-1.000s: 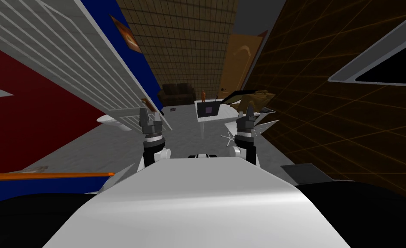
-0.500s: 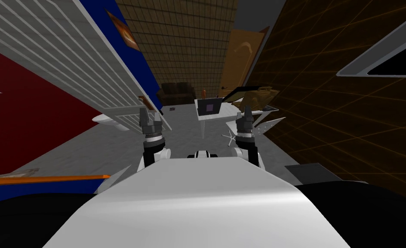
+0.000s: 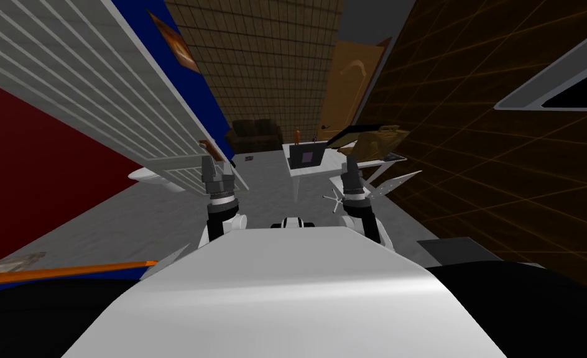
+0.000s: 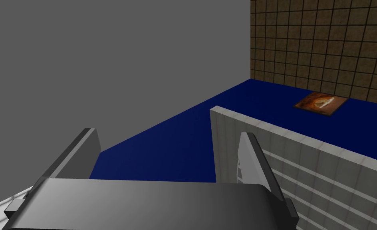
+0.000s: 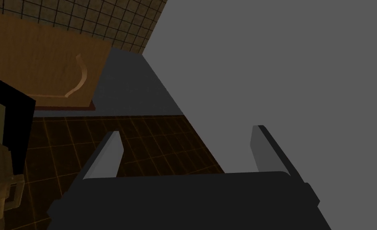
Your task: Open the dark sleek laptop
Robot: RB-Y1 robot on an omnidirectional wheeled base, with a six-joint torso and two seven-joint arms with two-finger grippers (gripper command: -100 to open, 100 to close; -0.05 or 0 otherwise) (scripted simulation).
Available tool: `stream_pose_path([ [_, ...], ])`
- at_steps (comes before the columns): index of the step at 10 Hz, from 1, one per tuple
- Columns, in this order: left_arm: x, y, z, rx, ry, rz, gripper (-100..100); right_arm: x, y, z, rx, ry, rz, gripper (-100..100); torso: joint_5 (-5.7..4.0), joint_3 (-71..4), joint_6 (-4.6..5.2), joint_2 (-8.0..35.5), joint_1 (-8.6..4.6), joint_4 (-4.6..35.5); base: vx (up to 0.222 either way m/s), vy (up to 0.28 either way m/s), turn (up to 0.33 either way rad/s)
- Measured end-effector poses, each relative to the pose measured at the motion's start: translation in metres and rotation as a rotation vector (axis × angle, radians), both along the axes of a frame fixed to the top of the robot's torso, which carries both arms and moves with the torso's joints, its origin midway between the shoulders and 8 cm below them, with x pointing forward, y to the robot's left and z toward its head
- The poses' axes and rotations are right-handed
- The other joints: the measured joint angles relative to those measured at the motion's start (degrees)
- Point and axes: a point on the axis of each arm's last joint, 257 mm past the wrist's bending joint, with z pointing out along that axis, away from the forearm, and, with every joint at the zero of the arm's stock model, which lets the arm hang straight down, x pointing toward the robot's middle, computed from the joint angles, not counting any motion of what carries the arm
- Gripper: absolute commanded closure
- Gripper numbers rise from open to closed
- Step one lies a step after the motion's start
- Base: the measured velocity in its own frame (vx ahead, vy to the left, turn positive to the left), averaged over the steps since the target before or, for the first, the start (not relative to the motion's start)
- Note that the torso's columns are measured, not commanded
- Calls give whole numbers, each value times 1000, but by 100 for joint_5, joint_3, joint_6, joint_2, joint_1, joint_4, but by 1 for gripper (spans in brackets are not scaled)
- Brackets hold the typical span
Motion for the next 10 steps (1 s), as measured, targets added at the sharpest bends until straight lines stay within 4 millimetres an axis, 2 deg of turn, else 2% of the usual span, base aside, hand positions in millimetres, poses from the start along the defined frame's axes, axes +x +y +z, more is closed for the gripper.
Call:
stream_pose_path([
  [10,0,0,0,0,0,0,0,-12,25,-21,-430,-13,-75,-100,-4,10,0,15,-13,4,119,170,-41],
])
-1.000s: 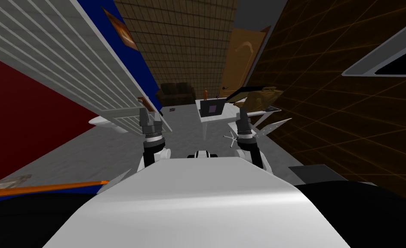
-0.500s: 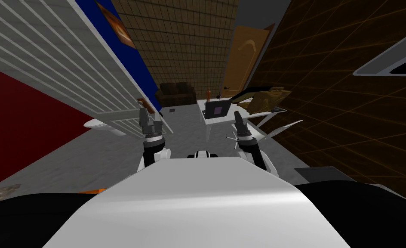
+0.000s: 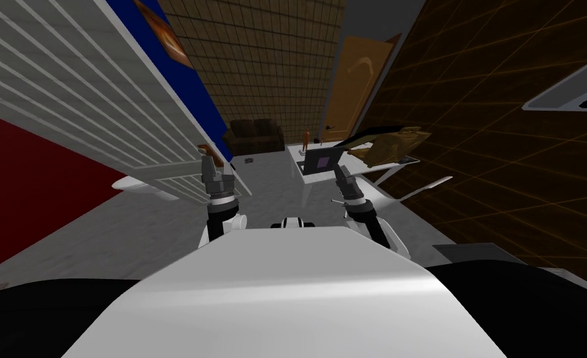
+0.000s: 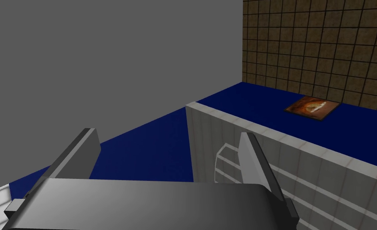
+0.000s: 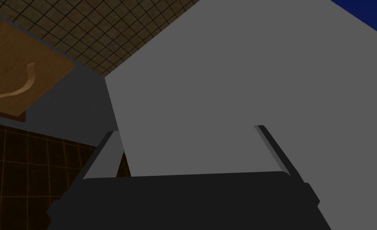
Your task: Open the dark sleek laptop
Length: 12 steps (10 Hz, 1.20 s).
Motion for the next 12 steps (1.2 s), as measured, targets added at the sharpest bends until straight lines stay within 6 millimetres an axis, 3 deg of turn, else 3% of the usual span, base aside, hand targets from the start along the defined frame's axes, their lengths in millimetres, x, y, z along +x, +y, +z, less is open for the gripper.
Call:
stream_pose_path([
  [12,0,0,0,0,0,0,0,-9,15,-38,-516,-58,-73,-100,2,-10,0,-19,5,-5,119,145,-78],
])
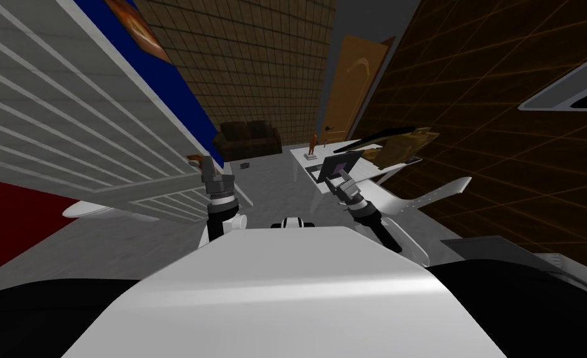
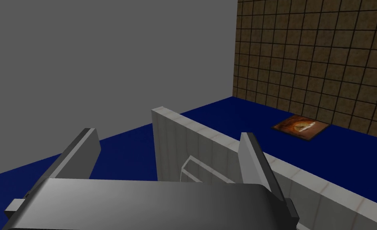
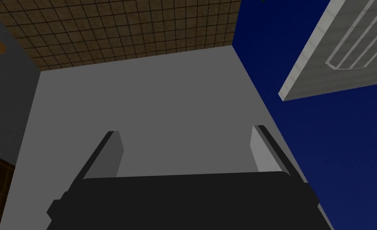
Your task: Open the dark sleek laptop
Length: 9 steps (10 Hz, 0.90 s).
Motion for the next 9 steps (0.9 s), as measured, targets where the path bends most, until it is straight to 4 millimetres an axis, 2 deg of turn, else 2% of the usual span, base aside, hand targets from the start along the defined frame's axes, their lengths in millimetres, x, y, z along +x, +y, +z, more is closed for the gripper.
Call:
stream_pose_path([
  [7,0,0,0,0,0,0,0,5,-7,-24,-302,-44,-31,-100,-2,8,-3,16,-8,3,117,92,-136],
  [9,0,0,0,0,0,0,0,9,-11,-32,-401,-61,-38,-100,0,1,0,3,-1,1,160,89,-234],
])
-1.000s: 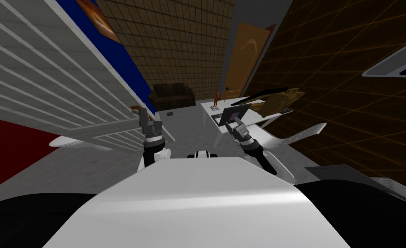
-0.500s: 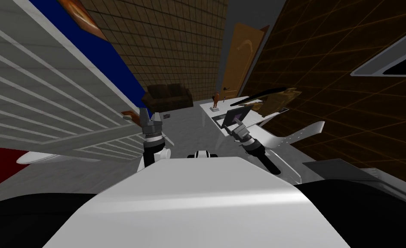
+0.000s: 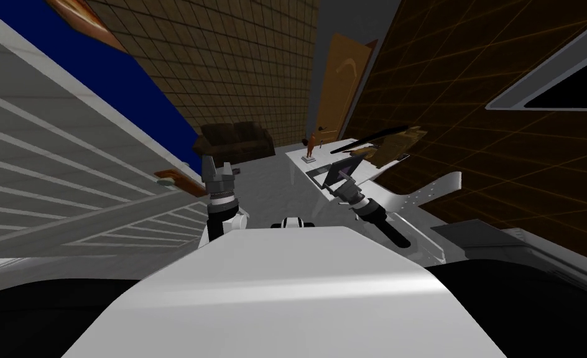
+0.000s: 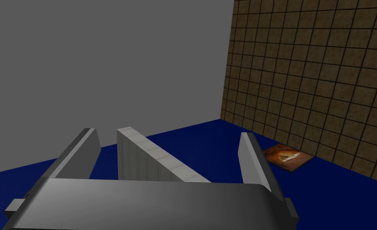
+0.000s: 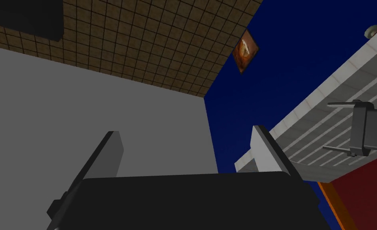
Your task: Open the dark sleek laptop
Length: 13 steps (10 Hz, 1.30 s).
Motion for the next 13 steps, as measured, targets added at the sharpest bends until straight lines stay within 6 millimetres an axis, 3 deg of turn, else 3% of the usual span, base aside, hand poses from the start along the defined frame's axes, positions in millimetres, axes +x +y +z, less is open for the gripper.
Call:
stream_pose_path([
  [8,0,0,0,0,0,0,0,24,-39,-21,-427,-83,-38,-100,0,6,-1,10,2,3,140,78,-197],
  [13,0,0,0,0,0,0,0,35,-54,-23,-578,-120,-43,-100,-3,10,-3,19,-9,4,61,54,-67],
])
